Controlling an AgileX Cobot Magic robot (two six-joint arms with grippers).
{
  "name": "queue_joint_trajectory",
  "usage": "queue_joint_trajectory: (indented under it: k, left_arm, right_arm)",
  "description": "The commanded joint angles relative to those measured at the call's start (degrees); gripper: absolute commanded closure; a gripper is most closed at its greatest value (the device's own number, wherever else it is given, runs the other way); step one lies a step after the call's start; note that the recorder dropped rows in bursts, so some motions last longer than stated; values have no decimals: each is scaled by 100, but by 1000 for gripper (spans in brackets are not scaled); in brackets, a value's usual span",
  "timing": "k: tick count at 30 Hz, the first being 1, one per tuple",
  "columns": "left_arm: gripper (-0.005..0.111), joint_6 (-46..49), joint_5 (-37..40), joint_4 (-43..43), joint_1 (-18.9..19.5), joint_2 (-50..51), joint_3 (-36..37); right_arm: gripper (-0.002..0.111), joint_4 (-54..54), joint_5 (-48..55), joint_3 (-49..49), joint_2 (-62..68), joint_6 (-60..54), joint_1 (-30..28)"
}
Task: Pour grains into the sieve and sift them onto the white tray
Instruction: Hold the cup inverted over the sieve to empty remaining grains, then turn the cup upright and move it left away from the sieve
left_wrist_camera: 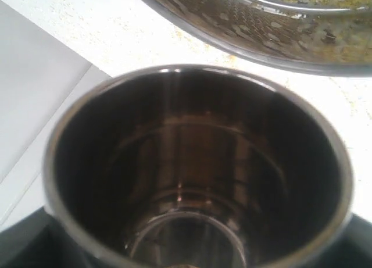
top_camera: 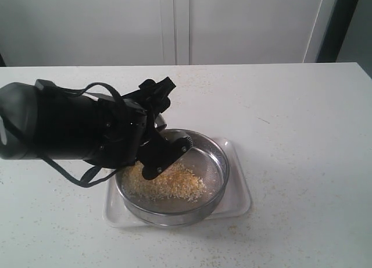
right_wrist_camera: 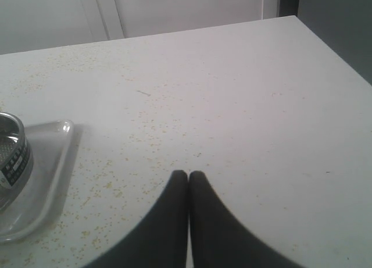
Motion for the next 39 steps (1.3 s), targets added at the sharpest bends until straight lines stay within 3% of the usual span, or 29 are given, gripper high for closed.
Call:
queue_joint_trajectory:
  k: [1, 6, 24, 29, 39]
  left_arm:
    - [107, -116, 127, -50, 1, -47, -24]
    - [107, -208, 127, -50, 1, -47, -24]
    - [107, -3730, 130, 12, -152, -58, -24]
    - [107, -4623, 47, 26, -54, -58, -24]
    - [107, -6120, -1152, -226, 552, -379, -24]
  right_arm:
    - [108, -29, -78, 26, -24, 27, -19]
    - [108, -29, -78, 26, -24, 27, -19]
    - [108, -29, -78, 26, -24, 27, -19]
    - [108, -29, -78, 26, -24, 27, -19]
    - [108, -29, -78, 26, -24, 27, -19]
